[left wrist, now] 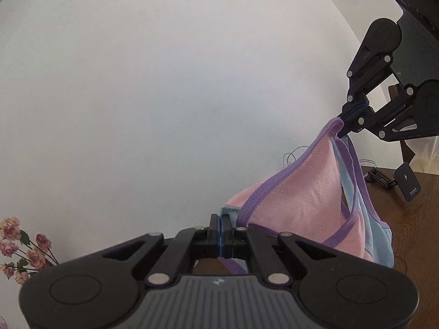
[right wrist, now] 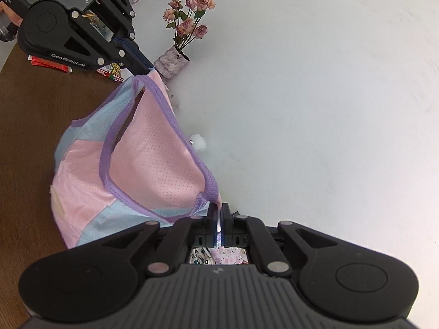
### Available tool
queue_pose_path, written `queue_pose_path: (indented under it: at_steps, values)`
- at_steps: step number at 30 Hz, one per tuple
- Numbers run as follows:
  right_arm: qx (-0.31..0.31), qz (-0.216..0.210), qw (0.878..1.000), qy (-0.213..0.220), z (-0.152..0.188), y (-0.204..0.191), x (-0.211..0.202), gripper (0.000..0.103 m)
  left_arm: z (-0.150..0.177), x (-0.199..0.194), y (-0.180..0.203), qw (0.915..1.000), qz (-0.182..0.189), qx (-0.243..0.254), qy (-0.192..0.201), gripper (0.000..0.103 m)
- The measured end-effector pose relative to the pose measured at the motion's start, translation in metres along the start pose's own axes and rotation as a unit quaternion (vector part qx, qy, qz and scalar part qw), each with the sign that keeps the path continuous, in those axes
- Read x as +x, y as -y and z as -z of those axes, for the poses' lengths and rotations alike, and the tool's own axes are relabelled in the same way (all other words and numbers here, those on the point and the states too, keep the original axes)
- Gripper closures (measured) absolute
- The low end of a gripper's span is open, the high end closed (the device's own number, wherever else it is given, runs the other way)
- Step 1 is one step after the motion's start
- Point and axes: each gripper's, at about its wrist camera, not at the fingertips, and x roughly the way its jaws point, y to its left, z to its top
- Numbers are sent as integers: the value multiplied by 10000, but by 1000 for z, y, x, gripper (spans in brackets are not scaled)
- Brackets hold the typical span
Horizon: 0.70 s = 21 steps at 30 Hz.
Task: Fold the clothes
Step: 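Lift the garment high with both tools, letting it hang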
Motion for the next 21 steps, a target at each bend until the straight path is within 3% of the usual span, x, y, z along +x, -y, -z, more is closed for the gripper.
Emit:
queue_pose_path:
  at_steps: [5, 10, 15, 18, 21]
  values:
    - [206, 252, 9991, -261, -32, 44, 98, 101, -16, 104, -23, 9987, -334, -179, -341, 103]
    - [80, 1198, 9925, -231, -72, 116, 184, 101, -81, 169, -79, 9915, -1226, -428, 28, 103]
    - [80, 2155, 9760, 285, -117, 187, 193, 101, -156, 173, -128, 9799, -1798, -293, 811, 103]
    - [-56, 2483, 9666, 632, -129, 204, 179, 101, -174, 154, -136, 9744, -1907, -152, 1185, 103]
    - [-310, 2539, 9627, 880, -124, 197, 163, 101, -167, 129, -124, 9715, -1945, 82, 1353, 103]
